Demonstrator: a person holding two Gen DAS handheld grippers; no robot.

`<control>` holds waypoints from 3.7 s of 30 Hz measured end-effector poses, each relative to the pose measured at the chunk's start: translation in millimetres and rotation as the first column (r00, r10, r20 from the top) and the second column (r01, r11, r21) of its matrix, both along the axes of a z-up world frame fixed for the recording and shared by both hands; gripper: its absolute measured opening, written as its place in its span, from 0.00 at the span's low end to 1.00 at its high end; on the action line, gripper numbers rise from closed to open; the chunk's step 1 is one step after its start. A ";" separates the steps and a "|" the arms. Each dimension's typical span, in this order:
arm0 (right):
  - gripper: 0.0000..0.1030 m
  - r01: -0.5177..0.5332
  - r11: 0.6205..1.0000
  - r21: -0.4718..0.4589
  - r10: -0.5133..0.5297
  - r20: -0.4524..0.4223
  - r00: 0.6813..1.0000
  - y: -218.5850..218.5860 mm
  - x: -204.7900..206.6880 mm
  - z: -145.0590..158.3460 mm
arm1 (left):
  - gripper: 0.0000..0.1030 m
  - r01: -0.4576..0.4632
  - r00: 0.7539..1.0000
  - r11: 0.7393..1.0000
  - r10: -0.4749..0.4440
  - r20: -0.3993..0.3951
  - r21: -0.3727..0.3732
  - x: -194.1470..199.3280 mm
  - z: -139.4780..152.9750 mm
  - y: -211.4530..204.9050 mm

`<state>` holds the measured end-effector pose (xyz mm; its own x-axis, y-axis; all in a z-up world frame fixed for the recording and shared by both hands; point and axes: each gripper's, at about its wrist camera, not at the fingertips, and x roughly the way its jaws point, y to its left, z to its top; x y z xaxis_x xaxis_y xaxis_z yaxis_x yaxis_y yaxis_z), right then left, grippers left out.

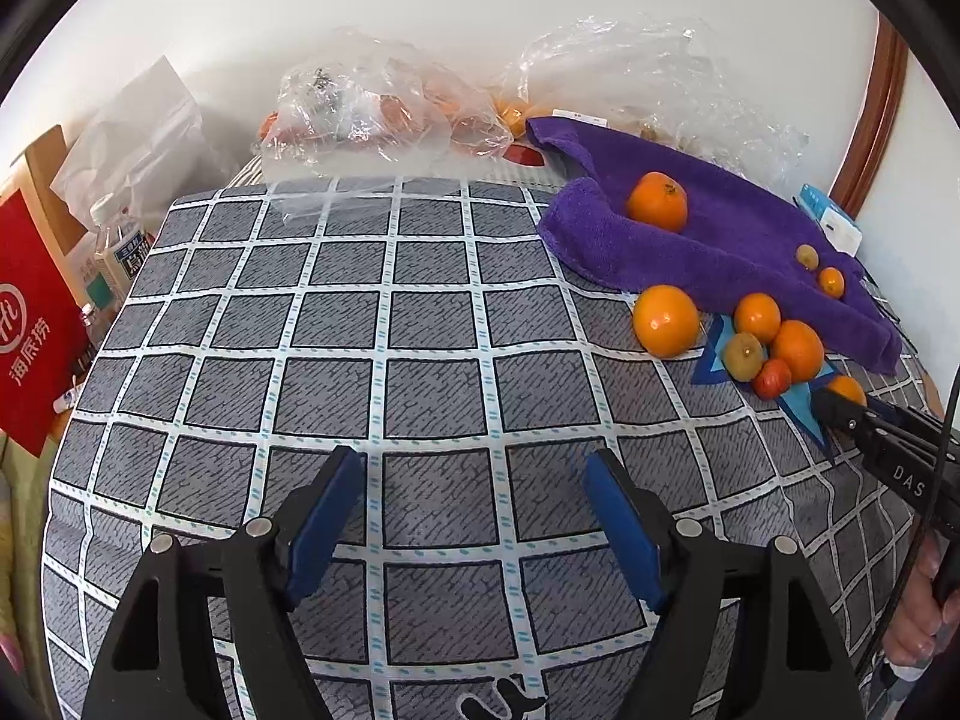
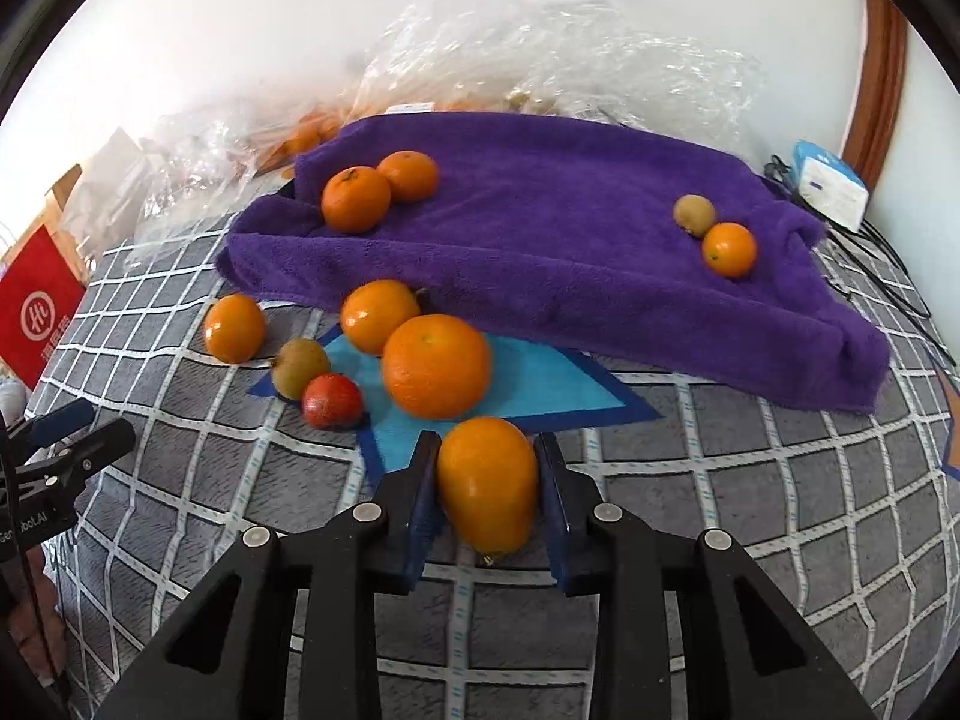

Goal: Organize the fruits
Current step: 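Grasp the oval orange beside the blue star with the right tool, then lift the oval orange with the right tool while the left tool moves toward a loose orange, then grasp the loose orange on the grid cover with the left tool, then carry both held oranges over the purple towel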

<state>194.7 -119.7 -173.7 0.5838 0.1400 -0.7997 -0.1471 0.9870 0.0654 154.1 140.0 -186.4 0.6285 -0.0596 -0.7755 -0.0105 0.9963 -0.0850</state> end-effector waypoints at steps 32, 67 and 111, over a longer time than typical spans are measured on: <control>0.30 0.136 0.990 -0.045 -0.137 -0.006 0.991 -20.8 -18.0 -1.0 | 0.80 0.012 1.000 1.000 -0.012 0.016 -0.019 -4.8 1.8 3.4; 0.30 0.114 0.993 -0.010 -0.114 0.015 0.993 -94.8 -24.7 18.5 | 0.74 -0.015 1.000 0.987 0.015 -0.002 -0.159 19.6 23.1 -54.5; 0.30 0.144 0.990 0.010 -0.144 0.095 0.985 -109.2 10.1 78.9 | 0.31 -0.064 0.996 0.985 0.074 0.058 -0.157 36.9 90.8 -63.3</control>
<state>204.8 -228.9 -94.8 0.6713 0.0512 -0.7394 -0.0095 0.9981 0.0606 191.0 76.7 -95.6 0.6829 -0.1306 -0.7187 -0.0684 0.9681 -0.2410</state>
